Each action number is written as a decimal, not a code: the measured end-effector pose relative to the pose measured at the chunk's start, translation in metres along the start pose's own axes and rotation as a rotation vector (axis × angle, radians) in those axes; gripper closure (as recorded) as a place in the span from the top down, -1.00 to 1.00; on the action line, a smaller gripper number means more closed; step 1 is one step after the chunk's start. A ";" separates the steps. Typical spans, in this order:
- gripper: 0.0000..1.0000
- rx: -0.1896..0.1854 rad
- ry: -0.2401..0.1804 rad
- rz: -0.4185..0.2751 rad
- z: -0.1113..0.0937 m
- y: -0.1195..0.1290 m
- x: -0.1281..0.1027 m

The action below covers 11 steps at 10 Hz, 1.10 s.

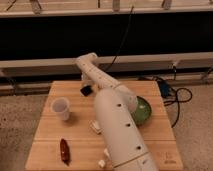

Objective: Place the eraser in the ceramic cup

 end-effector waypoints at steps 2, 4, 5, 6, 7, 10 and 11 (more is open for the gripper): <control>-0.46 0.003 -0.004 -0.002 -0.004 0.000 -0.001; -0.85 0.010 -0.008 -0.013 -0.009 -0.002 -0.005; -0.99 0.015 -0.011 -0.018 -0.014 -0.002 -0.005; -1.00 0.019 -0.014 -0.022 -0.018 -0.002 -0.007; -1.00 0.025 -0.015 -0.029 -0.028 -0.001 -0.009; -1.00 0.046 -0.023 -0.044 -0.047 0.002 -0.015; -1.00 0.055 -0.031 -0.054 -0.055 0.003 -0.020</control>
